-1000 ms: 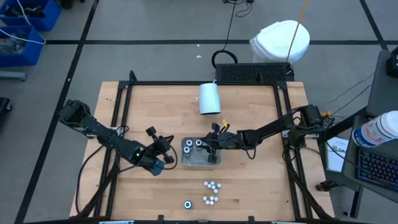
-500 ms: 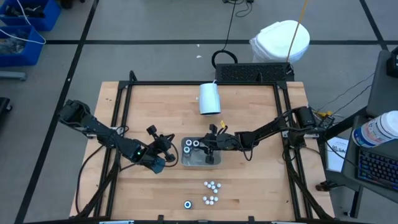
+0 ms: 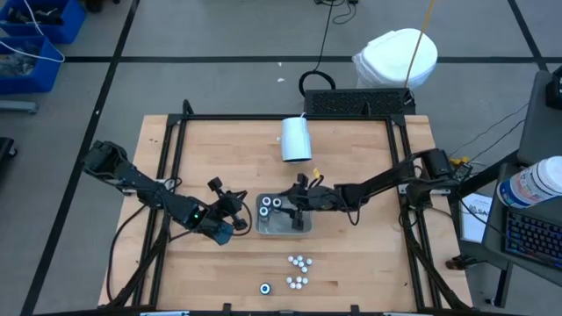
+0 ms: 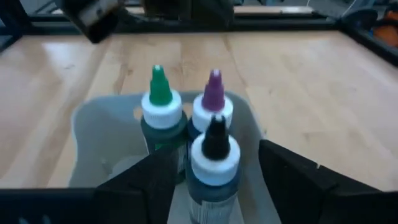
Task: Pick & Place food coloring
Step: Put the large blue food coloring bottle into the gray bin
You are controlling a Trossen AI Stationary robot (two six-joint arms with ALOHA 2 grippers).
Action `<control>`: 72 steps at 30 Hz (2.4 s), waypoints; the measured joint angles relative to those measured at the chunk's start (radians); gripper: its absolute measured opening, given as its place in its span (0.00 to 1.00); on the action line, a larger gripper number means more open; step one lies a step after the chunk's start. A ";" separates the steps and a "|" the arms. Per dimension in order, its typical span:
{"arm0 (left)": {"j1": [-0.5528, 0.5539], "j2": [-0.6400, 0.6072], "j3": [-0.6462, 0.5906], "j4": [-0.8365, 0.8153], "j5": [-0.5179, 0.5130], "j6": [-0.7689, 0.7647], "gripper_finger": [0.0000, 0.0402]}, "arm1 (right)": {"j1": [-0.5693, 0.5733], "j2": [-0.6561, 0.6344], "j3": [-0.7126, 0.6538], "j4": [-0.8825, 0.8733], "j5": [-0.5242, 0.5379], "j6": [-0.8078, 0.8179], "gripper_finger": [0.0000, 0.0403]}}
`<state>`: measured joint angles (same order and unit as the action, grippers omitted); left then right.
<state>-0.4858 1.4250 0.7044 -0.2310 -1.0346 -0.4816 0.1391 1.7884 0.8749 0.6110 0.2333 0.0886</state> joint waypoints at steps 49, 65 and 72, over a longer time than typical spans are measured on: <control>-0.063 0.000 0.000 0.012 0.013 -0.074 0.06 | 0.082 -1.306 -0.747 -0.241 -0.099 -0.078 0.00; -0.114 0.000 0.000 0.101 0.015 0.027 0.06 | 0.091 -1.406 -0.811 -0.258 -0.130 -0.097 0.00; -0.140 0.000 0.064 0.288 0.214 0.283 0.06 | 0.089 -1.410 -0.823 -0.239 -0.133 -0.108 0.00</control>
<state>-0.6260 1.4250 0.7688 0.0573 -0.8202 -0.1986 0.2283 0.3782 0.0515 0.3719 0.1007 -0.0191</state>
